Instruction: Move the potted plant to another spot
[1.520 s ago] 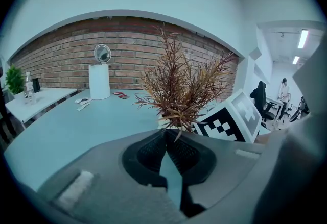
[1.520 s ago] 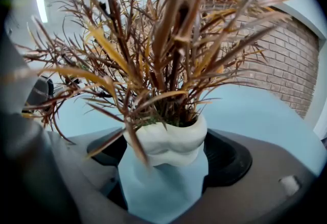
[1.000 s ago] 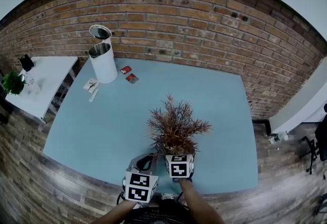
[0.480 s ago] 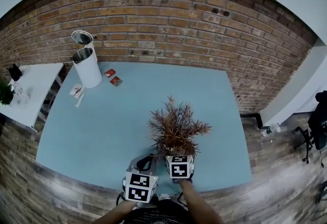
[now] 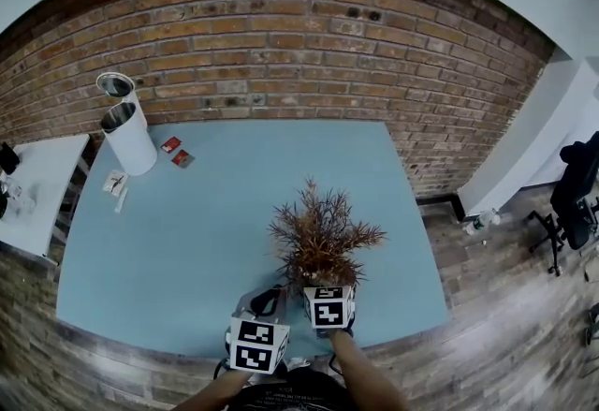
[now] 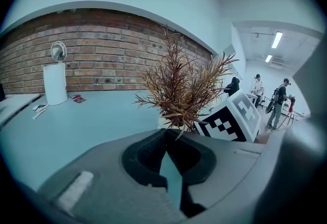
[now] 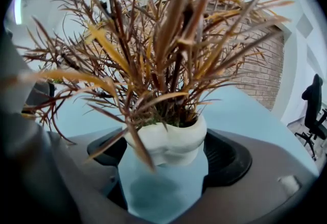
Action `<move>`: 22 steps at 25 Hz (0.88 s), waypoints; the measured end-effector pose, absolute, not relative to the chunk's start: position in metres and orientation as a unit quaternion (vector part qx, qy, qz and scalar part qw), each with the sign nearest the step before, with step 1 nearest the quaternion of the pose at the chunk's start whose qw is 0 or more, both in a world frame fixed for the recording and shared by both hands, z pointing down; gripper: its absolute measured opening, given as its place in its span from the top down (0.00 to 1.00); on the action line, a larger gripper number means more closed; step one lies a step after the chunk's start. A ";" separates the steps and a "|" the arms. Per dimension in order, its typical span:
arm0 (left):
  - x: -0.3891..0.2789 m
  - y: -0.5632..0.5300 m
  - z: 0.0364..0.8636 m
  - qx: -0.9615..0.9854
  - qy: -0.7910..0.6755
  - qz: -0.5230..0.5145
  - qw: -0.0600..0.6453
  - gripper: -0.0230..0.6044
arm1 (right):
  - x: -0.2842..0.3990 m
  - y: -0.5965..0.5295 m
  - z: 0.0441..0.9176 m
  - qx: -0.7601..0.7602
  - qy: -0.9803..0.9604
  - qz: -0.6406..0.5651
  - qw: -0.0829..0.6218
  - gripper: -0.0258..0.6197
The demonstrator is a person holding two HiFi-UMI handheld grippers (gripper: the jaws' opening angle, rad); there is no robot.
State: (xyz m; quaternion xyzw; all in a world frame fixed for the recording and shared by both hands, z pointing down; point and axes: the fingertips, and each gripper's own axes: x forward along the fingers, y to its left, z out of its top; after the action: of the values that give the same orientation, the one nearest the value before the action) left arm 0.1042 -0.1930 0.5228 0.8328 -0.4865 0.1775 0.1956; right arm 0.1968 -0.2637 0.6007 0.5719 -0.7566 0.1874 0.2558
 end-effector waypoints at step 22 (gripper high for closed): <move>0.126 -0.182 0.524 0.855 -0.444 0.190 0.188 0.96 | 0.225 -0.244 0.598 0.580 -0.752 0.202 0.242 0.28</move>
State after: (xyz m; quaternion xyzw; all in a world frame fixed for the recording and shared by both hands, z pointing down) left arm 0.1265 -0.1818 0.5240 0.8552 -0.4440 0.1903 0.1877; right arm 0.2247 -0.2435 0.5975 0.5796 -0.7517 0.2016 0.2417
